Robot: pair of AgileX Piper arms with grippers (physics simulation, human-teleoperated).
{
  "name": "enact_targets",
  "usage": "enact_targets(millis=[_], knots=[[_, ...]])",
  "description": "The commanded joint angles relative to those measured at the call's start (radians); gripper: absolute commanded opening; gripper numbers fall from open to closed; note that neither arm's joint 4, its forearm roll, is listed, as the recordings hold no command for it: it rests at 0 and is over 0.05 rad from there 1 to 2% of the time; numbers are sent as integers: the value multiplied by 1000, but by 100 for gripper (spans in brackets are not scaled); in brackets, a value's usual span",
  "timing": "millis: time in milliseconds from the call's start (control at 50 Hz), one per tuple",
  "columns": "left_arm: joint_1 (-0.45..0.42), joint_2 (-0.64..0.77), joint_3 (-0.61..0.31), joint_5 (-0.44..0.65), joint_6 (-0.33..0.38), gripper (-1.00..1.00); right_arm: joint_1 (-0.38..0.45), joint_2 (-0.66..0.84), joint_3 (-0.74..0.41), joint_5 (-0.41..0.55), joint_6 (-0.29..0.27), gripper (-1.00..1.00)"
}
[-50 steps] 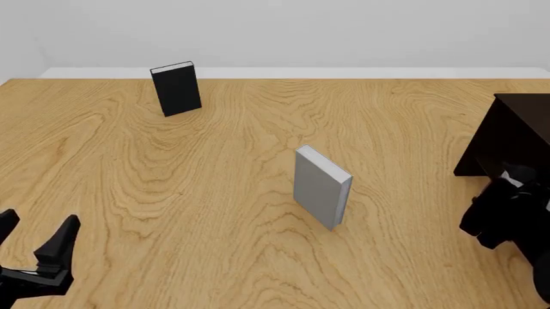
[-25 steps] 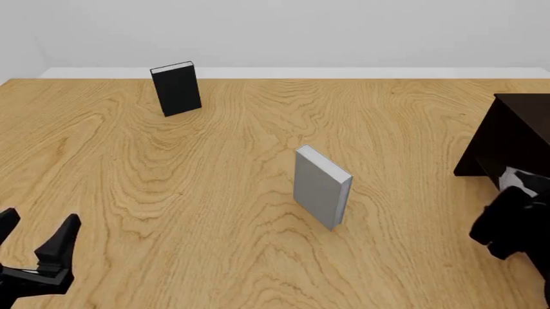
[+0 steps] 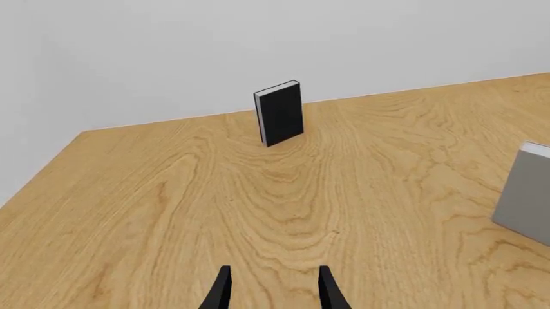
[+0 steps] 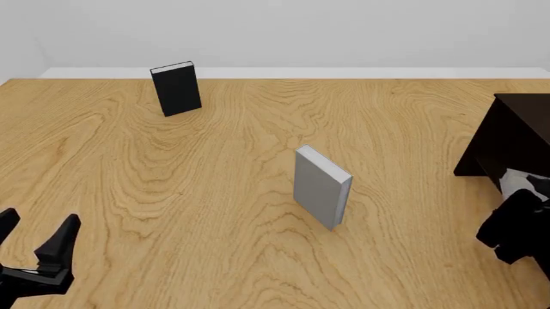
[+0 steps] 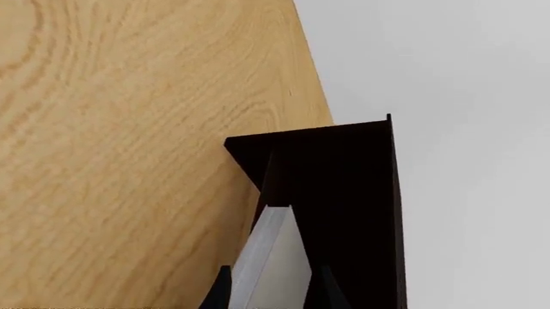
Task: Pick up the book on the right and place it on the cabinet shelf.
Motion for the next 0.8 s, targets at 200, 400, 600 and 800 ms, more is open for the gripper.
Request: enact_targets(millis=[200,400,600,800], knots=[[-6,-12,0,15,-6,100,-69,-12,-3,29,-45,100],[-5,-18,0,20,-6,100,-93,-20,-7,43,-47,100],[-7,-17,0,19,-5,100,-109,-23,2,38,-55,100],[-8,-12,0,12,-5,100,-120,-22,0,43,-58,100]])
